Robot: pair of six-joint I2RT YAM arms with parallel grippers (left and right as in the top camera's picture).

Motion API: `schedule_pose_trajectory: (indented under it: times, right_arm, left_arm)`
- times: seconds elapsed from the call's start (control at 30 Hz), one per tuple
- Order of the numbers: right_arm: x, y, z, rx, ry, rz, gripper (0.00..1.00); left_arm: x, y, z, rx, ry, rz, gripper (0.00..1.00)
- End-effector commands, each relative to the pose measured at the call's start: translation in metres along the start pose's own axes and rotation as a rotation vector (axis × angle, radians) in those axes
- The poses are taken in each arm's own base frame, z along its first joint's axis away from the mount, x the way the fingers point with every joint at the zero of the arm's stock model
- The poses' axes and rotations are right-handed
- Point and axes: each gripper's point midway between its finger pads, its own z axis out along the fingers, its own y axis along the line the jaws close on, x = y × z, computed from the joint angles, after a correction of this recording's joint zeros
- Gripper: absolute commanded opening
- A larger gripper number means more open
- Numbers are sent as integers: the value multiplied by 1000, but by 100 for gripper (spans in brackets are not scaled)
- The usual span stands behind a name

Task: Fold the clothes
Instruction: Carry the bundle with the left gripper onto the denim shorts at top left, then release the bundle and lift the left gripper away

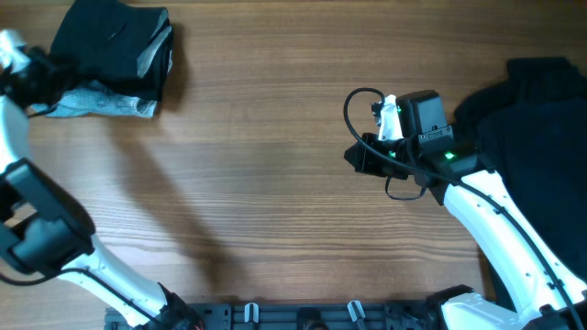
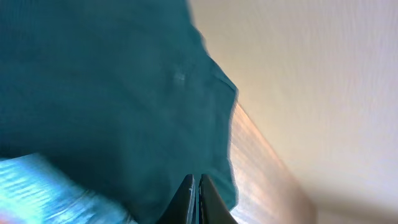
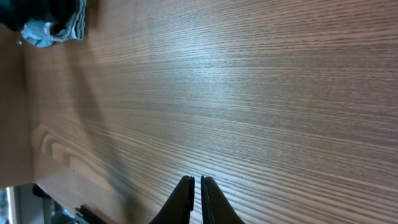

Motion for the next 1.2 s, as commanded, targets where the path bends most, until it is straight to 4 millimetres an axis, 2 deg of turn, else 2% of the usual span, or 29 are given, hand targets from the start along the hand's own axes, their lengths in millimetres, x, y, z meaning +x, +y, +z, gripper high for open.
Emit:
schedule_pose_trajectory:
  times: [0.0, 0.07, 0.13, 0.17, 0.23, 0.27, 0.33, 0.37, 0.43, 0.5, 0.53, 0.57, 0.63, 0.67, 0.7, 0.73, 0.77, 0.83, 0.87, 0.93, 0.97, 1.07, 1.1, 1.13, 1.17]
  right_arm:
    - [-3, -6, -1, 33, -21, -11, 10]
    - [-3, -6, -1, 33, -21, -2, 10]
    - [-2, -5, -1, 30, -18, 8, 10]
    - [-1, -6, -1, 32, -13, 11, 10]
    - [3, -6, -1, 32, 2, 16, 10]
    - [3, -6, -1, 32, 3, 17, 10]
    - [2, -6, -1, 31, 2, 16, 10]
    - [2, -6, -1, 32, 2, 17, 10]
    - [4, -6, -1, 29, 8, 18, 10]
    - [4, -5, -1, 25, 10, 18, 10]
    - [4, -5, -1, 25, 9, 18, 10]
    - [4, -5, -1, 25, 9, 18, 10]
    - [4, -5, -1, 26, 9, 18, 10]
    - [4, -5, -1, 26, 9, 18, 10]
    - [4, -5, -1, 26, 9, 18, 10]
    - [4, -5, -1, 26, 9, 18, 10]
    - [4, -5, -1, 26, 9, 17, 10]
    - [3, -5, -1, 25, 7, 13, 10]
    - [3, -4, -2, 24, 5, 12, 10]
    - [-2, 1, -8, 18, -7, -19, 10]
    - [-7, 2, -15, 40, -28, -38, 10]
    - [-31, 6, -53, 132, -171, -125, 11]
    - [-38, 12, -67, 140, -222, -158, 14]
    - [-49, 23, -93, 149, -315, -208, 14]
    - [-54, 30, -107, 148, -362, -239, 15]
  left_arm:
    - [25, -40, 48, -131, -10, 306, 4]
    - [41, -28, 77, -336, -33, 382, 4]
    - [54, 7, 92, -525, -46, 323, 4]
    - [60, 21, 94, -563, -37, 268, 4]
    - [71, 64, 89, -630, 4, 80, 4]
    - [73, 71, 84, -623, 28, 52, 4]
    - [80, 74, 75, -585, 93, 1, 4]
    - [83, 67, 74, -540, 118, -15, 4]
    - [70, 21, 58, -367, 116, -21, 4]
    - [50, -12, 36, -309, 49, 17, 4]
    - [30, -42, 9, -272, -30, 98, 6]
    - [21, -45, -2, -295, -73, 123, 6]
    - [7, -24, -14, -422, -144, 120, 4]
    - [6, -7, -12, -486, -153, 111, 4]
    - [10, 12, -5, -528, -134, 94, 4]
    - [22, 35, 7, -561, -79, 64, 4]
    - [32, 49, 14, -585, -37, 42, 6]
    - [52, 64, 18, -613, 44, 9, 23]
    - [55, 64, 17, -614, 61, 27, 22]
    - [55, 41, 7, -556, 88, 107, 24]
    - [55, 22, -3, -510, 89, 138, 27]
    - [64, -65, -49, -325, 77, 306, 38]
    - [76, -99, -70, -278, 73, 387, 40]
    - [98, -136, -97, -239, 75, 496, 43]
    - [116, -159, -114, -208, 82, 568, 46]
